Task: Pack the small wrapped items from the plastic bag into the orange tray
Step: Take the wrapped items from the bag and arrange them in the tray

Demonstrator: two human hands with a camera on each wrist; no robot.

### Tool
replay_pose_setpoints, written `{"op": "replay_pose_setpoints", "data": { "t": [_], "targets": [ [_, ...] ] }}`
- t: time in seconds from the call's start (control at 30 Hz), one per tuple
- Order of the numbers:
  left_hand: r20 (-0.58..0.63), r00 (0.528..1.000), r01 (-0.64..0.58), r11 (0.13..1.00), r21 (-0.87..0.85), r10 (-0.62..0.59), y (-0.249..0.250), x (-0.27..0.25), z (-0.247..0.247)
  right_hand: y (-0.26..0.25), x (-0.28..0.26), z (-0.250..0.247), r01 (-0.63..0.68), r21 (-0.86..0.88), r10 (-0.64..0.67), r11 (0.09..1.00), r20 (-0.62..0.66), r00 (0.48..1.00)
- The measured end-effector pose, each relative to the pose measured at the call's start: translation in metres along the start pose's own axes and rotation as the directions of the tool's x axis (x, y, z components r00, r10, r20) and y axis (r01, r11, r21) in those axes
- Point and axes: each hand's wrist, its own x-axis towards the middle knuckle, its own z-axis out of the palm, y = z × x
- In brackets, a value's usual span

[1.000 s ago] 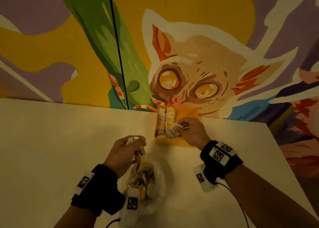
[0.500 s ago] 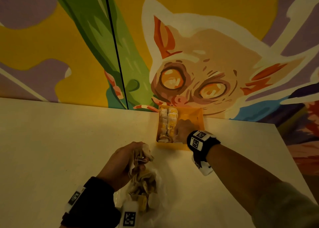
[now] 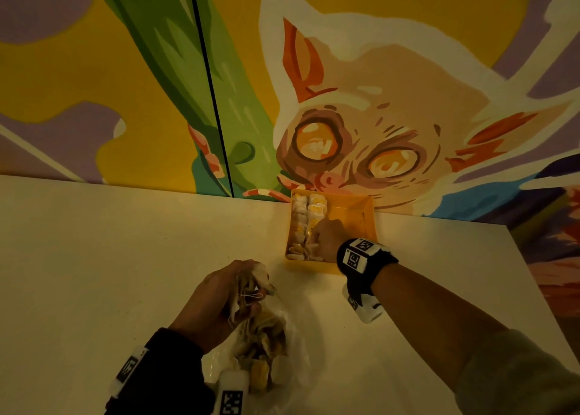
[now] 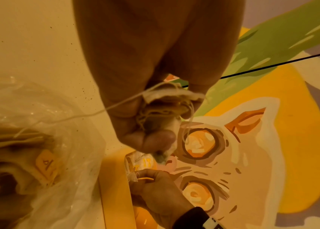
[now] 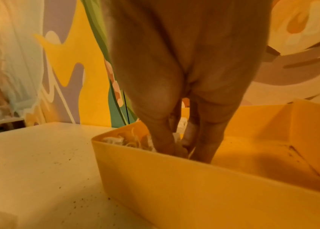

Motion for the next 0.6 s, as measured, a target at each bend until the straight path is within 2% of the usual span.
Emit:
{"op": "replay_pose_setpoints", "data": {
  "t": [0.17,0.3,0.43,0.6],
  "targets": [
    [-0.015,1.000,0.005,1.000,0.015,-0.005,-0.001,0.000,0.001,-0.002,0.003,0.000,0.025,0.014,-0.025,1.000,0.011,1.000],
    [-0.018,1.000,0.002,1.000,0.031,-0.002,0.001,0.000,0.000,-0.001,0.009,-0.001,-0.013,-0.025,0.012,1.000,-0.018,1.000],
    [-0.032,0.999,0.013,0.999,0.035,-0.012,0.003,-0.001,0.001,0.002,0.012,-0.001,0.003,-0.082,-0.002,0.997,0.016,1.000],
    [-0.079,0.997,0.018,1.000,0.009,-0.017,0.002,-0.004,0.001,0.011,0.012,0.006,-0.023,0.041,0.023,0.999,-0.004,1.000]
  ]
}}
